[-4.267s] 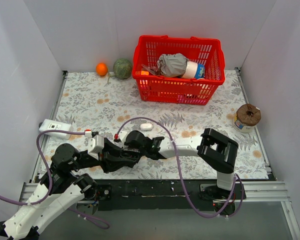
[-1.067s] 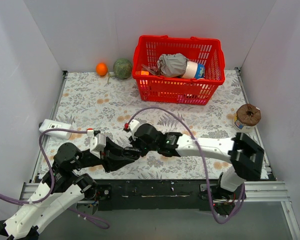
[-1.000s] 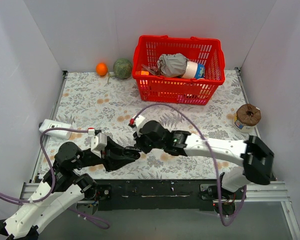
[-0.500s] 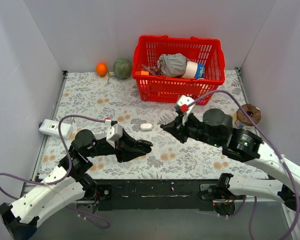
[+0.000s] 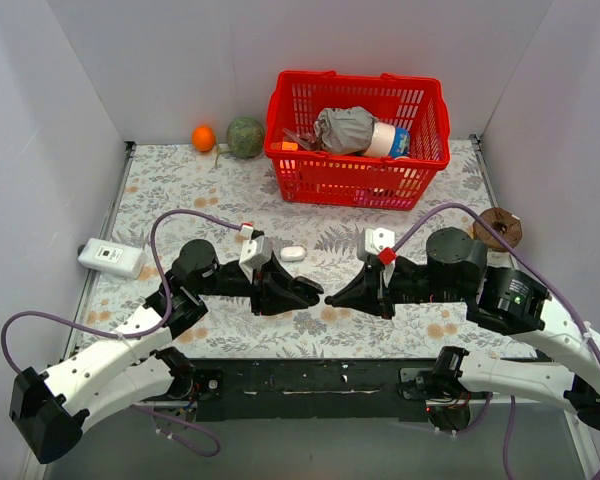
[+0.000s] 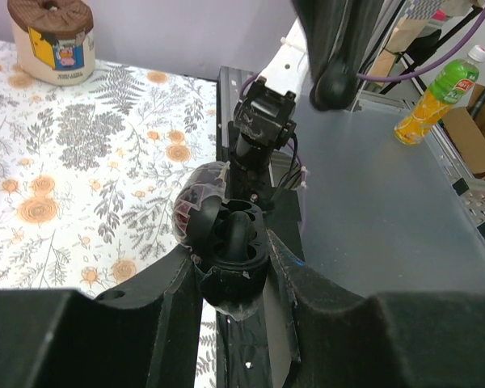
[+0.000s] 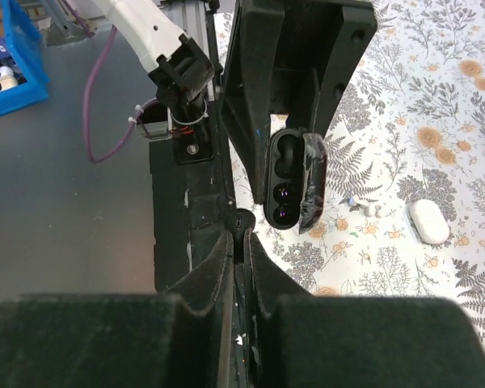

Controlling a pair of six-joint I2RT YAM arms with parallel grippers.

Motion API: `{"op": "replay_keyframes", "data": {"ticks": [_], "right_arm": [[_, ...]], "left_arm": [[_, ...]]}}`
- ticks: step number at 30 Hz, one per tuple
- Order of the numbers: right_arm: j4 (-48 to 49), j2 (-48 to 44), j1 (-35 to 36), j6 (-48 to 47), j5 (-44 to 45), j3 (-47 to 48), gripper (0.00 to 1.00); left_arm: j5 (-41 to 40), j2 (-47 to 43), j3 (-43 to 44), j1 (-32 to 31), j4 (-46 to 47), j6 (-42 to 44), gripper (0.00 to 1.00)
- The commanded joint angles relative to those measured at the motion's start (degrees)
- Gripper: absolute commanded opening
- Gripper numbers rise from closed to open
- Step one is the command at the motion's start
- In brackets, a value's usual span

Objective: Insert the wireless bluetooth earbuds into the charging case
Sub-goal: Place the earbud in the charging case.

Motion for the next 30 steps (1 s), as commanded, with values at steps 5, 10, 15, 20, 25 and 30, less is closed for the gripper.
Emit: {"op": "replay_keyframes", "data": {"ticks": [5,10,15,20,25,30], "right_arm": [[6.60,0.21,0.30,1.69,-2.72,-3.49,0.01],[9.06,1.62,0.83,3.53,0.70,-4.64,0.01],[10.12,3.20,1.18,3.80,2.37,-4.20,0.01],[10.73,4.08,1.36,3.63,3.51,-4.38,0.01],[10.56,4.79,1.45,3.45,4.92,-4.81,0.01],[9.95,5.49,1.53,3.01,5.63,-4.82,0.01]], "left_arm": [[0.91,0.04,3.36,0.00,2.11,-0.03,0.00],[1.18,-0.04,3.19,0.00,1.84,0.05,0.00],[1.53,-0.48,2.22,0.00,2.90,-0.74,0.00],[1.70,-0.92,1.95,0.00,2.99,-1.09,0.00],[2.06,-1.36,1.87,0.00,2.99,-1.26,0.00],[2.06,-1.63,1.60,0.00,3.16,-1.44,0.00]]}}
